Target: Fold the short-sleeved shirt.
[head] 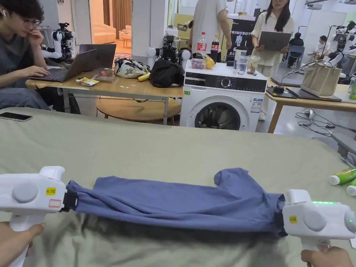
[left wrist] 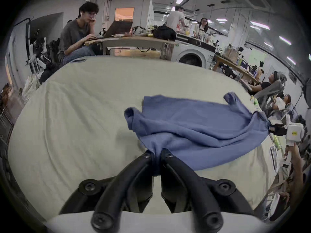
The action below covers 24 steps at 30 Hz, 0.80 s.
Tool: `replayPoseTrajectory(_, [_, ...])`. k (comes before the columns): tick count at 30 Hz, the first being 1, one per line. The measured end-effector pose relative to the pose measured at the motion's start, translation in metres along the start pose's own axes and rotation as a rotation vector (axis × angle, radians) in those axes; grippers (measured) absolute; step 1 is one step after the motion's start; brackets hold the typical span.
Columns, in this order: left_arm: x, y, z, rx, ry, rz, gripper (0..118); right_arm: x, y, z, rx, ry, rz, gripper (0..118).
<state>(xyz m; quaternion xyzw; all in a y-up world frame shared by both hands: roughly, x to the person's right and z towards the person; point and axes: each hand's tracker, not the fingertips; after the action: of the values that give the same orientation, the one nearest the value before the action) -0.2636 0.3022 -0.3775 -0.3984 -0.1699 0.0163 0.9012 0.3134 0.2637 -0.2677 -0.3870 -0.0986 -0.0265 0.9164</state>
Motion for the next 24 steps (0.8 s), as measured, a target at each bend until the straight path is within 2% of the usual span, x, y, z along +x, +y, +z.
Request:
replayPoseTrajectory(4, [-0.012,-0.015,0.027,-0.006,-0.025,0.018,0,0.006,-0.013,0.033,-0.013,0.022,-0.030,2])
replayPoseTrajectory(10, [-0.022,-0.065,0.042,-0.081,-0.035,0.049,0,-0.005,-0.069,0.052,-0.092,0.020,0.018,2])
replayPoseTrajectory(15, [-0.030,-0.112,0.030,-0.147,-0.026,0.085,0,-0.017,-0.115,0.044,-0.144,-0.006,0.056,2])
replayPoseTrajectory(18, [-0.031,-0.134,0.019,-0.178,-0.010,0.095,0,-0.019,-0.131,0.035,-0.174,-0.006,0.027,2])
replayPoseTrajectory(24, [-0.027,-0.145,0.002,-0.190,0.022,0.095,0,-0.025,-0.140,0.022,-0.176,-0.038,0.035,3])
